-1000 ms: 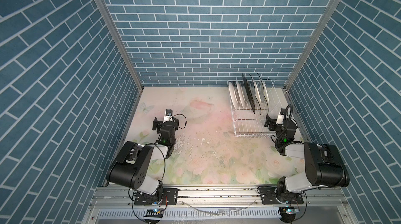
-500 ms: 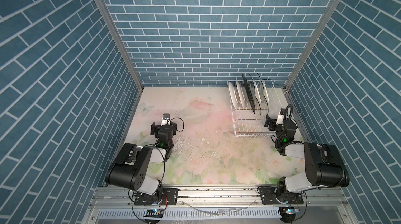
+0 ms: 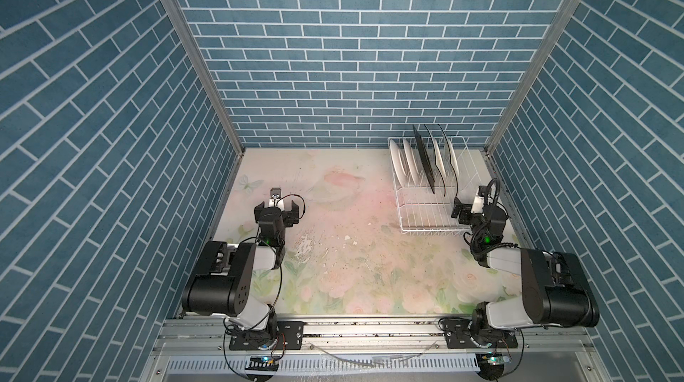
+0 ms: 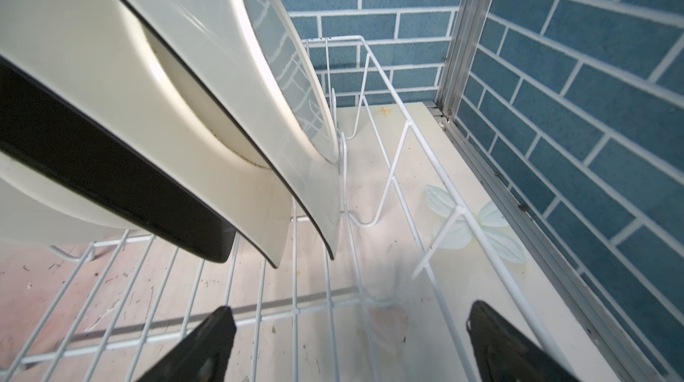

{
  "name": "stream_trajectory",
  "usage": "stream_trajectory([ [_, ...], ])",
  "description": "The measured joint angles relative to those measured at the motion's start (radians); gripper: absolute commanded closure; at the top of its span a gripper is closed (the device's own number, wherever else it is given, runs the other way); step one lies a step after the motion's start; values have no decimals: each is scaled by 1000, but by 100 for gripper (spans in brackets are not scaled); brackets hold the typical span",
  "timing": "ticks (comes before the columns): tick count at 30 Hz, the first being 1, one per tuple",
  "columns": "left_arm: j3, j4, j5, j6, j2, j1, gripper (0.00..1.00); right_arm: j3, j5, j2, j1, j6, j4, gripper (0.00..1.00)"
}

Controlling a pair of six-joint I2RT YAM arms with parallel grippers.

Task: Unload the plates from the dish rack
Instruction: Pick up the plate from the dish rack.

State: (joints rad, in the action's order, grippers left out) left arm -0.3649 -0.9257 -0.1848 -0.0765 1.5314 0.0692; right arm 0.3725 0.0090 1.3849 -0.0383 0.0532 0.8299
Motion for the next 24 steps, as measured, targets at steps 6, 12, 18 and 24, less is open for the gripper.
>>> stream_trajectory([
  [6, 34, 63, -17, 2, -129, 4, 0, 6, 2, -242, 0, 3, -205, 3],
  [12, 50, 219, -63, 72, -502, 14, 0, 105, 7, -335, 7, 14, -500, 3],
  [18, 2, 409, -92, 160, -590, 76, 0, 356, 25, -331, 41, 16, -807, 3],
  [24, -74, 592, -98, 232, -542, 172, 0, 643, 50, -206, 97, -5, -1080, 3],
])
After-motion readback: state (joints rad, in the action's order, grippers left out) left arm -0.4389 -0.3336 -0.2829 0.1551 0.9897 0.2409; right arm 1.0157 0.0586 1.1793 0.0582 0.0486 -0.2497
